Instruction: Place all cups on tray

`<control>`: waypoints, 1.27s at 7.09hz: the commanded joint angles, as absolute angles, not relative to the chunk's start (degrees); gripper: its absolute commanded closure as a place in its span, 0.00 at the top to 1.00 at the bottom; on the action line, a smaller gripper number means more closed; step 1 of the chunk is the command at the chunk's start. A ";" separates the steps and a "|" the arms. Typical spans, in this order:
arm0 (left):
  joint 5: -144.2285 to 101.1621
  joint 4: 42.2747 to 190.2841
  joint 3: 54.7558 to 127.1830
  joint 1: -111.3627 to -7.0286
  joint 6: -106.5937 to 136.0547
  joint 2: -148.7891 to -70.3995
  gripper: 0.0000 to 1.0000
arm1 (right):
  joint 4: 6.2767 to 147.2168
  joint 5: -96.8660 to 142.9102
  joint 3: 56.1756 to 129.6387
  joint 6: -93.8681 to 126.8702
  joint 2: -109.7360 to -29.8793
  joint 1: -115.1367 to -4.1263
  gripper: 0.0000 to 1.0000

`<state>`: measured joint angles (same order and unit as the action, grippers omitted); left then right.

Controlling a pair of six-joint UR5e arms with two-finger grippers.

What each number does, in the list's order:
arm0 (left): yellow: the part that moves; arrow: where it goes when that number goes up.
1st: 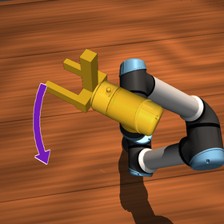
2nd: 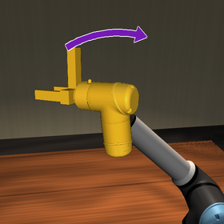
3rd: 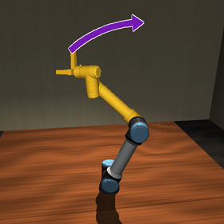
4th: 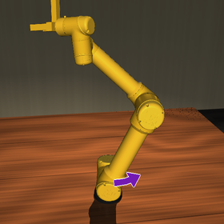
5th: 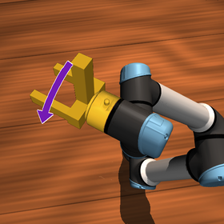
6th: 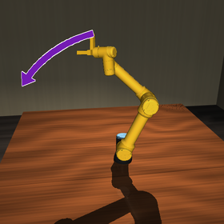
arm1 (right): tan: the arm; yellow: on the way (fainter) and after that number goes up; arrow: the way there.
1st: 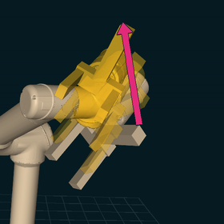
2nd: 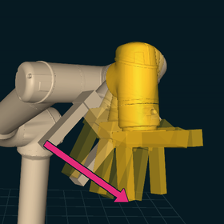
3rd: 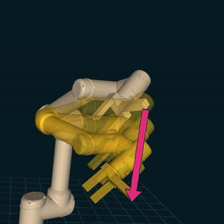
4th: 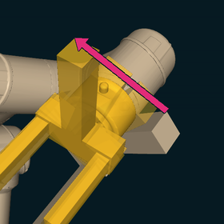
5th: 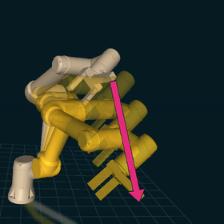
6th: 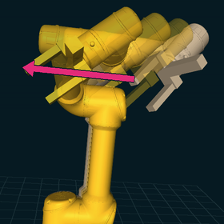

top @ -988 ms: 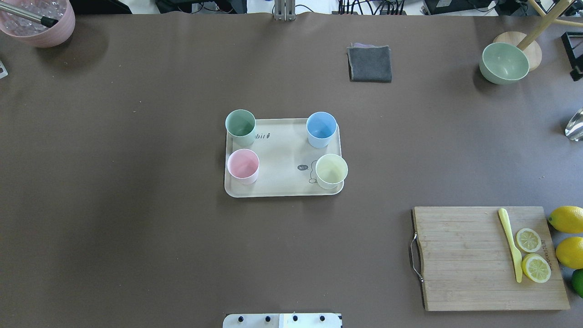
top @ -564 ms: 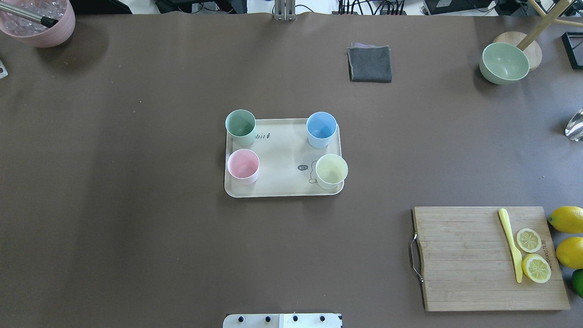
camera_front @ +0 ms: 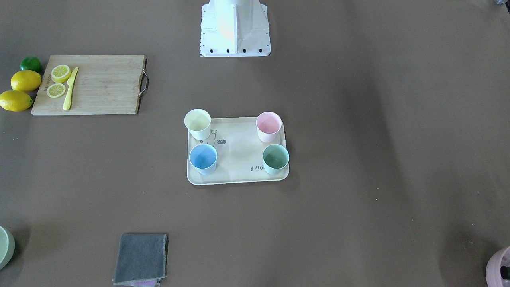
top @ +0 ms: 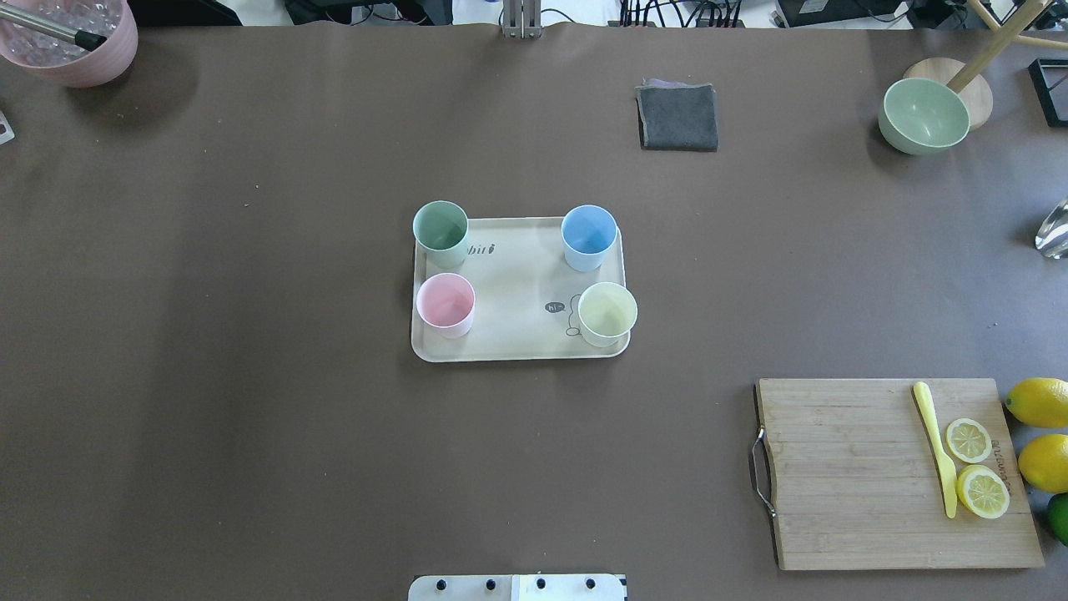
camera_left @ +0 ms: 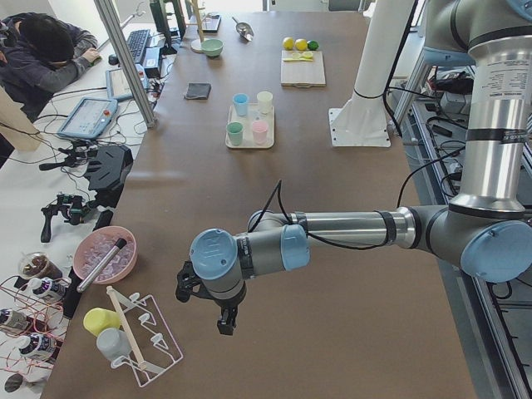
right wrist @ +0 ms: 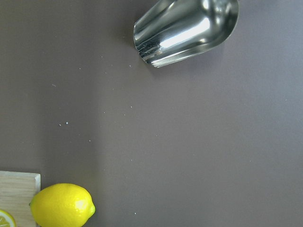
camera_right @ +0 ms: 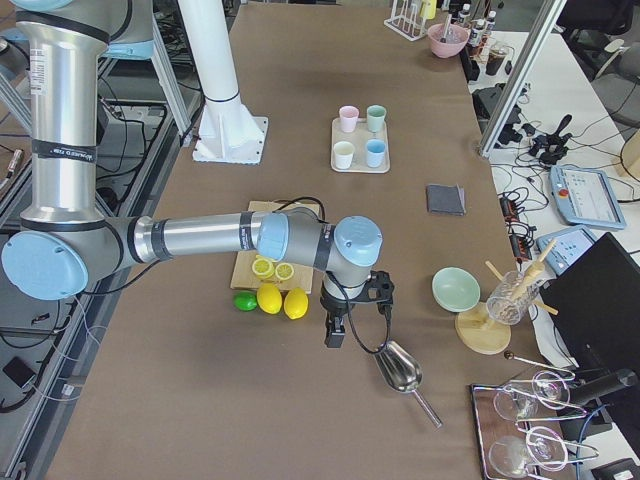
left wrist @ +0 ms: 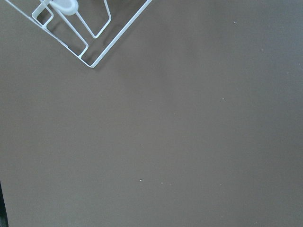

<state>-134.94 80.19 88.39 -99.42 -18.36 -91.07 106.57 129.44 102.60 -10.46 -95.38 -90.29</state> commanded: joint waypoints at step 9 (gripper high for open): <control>-132.54 81.30 98.26 -92.64 -6.68 -91.05 0.98 | 105.29 131.04 103.01 -10.46 -96.24 -90.35 1.00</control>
<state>-132.62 81.27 98.36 -92.68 -6.75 -91.07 105.29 131.04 103.00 -10.46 -96.30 -90.35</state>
